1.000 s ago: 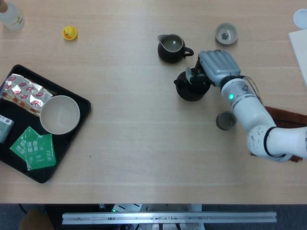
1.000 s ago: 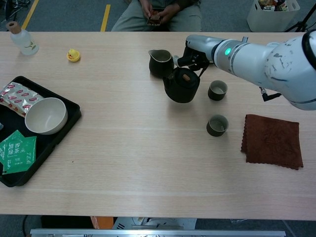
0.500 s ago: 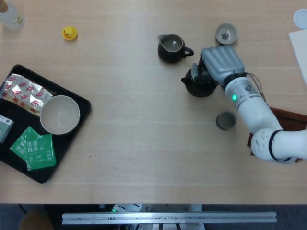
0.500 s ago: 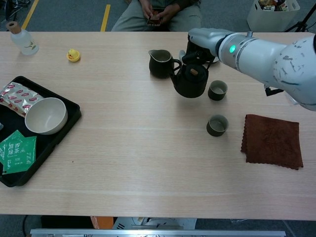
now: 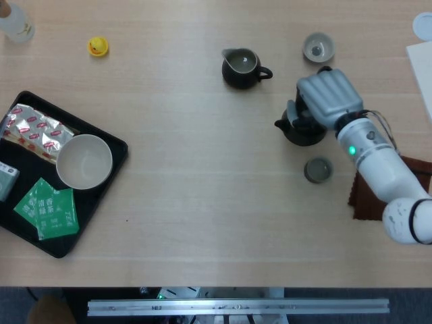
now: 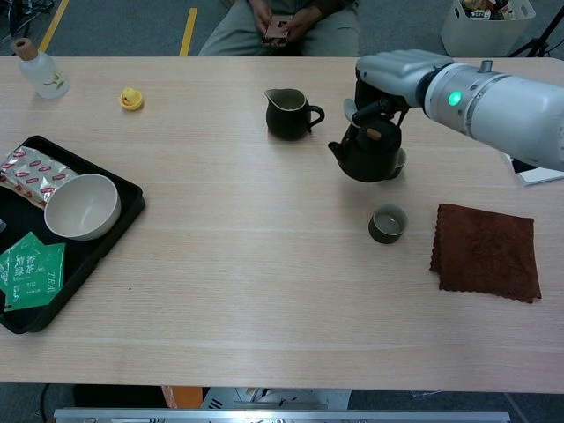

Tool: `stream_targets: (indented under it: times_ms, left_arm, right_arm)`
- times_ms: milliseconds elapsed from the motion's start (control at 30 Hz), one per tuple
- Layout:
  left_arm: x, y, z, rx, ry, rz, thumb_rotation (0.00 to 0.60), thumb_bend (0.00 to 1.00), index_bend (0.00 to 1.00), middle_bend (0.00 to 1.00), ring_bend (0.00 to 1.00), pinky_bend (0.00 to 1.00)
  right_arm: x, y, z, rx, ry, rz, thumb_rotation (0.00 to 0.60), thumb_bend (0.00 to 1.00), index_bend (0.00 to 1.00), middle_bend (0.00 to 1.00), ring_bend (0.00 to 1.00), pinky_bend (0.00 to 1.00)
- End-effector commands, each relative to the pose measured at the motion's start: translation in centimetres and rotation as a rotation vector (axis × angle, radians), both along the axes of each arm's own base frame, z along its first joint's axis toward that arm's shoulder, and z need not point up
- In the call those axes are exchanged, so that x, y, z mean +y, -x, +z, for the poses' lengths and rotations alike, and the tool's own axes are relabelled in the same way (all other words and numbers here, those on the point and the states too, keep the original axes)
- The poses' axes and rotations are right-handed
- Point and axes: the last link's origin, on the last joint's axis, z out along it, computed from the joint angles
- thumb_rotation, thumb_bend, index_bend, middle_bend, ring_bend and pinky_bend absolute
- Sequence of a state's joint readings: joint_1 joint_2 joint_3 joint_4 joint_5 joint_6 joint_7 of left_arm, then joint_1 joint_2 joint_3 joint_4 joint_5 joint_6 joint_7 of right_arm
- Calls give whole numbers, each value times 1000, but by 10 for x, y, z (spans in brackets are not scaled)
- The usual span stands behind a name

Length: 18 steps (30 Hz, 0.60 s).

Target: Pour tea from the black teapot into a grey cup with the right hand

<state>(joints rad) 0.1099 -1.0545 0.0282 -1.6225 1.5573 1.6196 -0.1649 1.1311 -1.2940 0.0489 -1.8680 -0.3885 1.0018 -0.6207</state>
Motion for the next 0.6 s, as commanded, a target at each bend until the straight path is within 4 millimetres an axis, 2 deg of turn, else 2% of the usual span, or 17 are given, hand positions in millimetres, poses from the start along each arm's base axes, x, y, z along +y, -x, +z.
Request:
stream_targets:
  times_ms: [33, 267, 600]
  left_arm:
    - [1, -1, 0, 0, 0, -1, 600, 295, 69, 117, 30, 15]
    - [4, -4, -3, 1, 5, -11, 600, 295, 69, 117, 30, 15]
    - [10, -8, -8, 5, 4, -18, 600, 295, 69, 117, 30, 15]
  right_arm:
    - [7, 13, 11, 20, 6, 18, 334, 638, 1000, 927, 903, 229]
    - [17, 34, 29, 42, 17, 49, 346, 638, 1000, 925, 903, 229]
    - [33, 55, 40, 86, 8, 113, 354, 638, 1000, 925, 903, 229]
